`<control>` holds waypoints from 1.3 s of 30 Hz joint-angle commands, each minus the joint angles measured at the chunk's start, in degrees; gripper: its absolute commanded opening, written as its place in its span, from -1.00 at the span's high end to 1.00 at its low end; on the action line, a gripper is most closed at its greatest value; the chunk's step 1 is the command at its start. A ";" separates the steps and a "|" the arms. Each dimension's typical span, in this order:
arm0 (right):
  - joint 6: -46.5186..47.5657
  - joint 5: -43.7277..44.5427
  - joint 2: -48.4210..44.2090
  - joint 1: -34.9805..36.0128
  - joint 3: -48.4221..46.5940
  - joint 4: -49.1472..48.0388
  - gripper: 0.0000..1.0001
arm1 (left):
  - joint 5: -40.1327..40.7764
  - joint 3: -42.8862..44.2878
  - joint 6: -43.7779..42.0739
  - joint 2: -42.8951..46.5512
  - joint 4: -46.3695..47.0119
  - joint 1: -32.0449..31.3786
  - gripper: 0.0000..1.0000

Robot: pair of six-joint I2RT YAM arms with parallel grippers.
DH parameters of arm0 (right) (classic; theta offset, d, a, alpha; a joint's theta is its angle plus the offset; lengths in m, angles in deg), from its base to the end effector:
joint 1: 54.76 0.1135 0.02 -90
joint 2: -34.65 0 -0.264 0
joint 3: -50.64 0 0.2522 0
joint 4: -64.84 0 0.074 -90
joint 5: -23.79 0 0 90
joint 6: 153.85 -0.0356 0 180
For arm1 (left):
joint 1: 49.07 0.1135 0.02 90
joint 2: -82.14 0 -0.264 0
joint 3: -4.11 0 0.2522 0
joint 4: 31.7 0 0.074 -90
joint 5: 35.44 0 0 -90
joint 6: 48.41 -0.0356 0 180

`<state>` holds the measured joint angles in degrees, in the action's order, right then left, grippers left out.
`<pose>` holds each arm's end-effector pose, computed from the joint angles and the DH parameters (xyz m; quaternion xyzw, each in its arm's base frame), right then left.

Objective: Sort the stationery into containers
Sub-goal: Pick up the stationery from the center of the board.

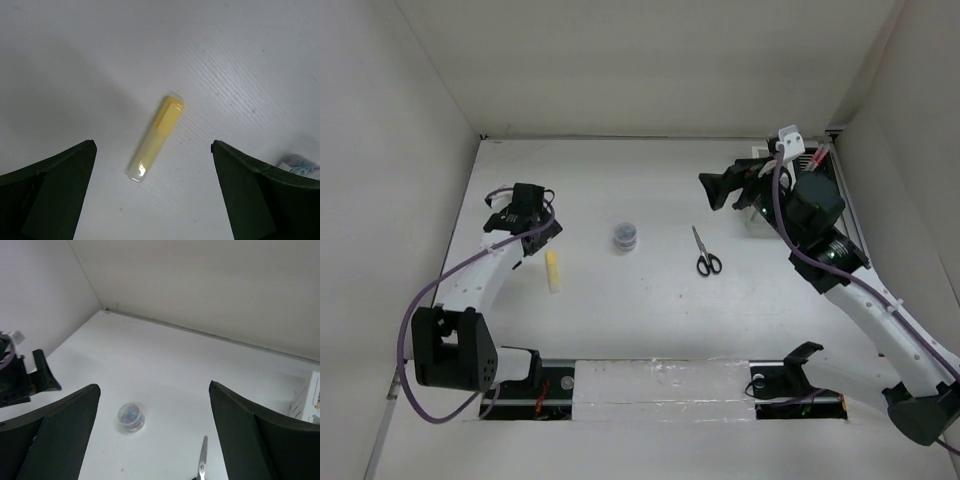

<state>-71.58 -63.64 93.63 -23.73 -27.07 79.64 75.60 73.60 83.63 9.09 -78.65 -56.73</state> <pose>0.1997 0.1183 0.4282 -0.1217 0.6715 0.2281 0.6944 0.2623 -0.0224 0.2676 -0.3324 0.8658 0.0163 0.3736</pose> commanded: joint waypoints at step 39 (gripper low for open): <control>-1.59 3.32 -10.29 13.89 4.88 9.07 -0.94 | -8.82 -13.89 6.91 -15.45 8.84 -4.12 -0.12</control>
<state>-73.74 -59.40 84.10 -10.66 -22.21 90.61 68.17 62.32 88.66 -2.39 -73.25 -61.01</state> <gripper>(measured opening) 0.971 0.607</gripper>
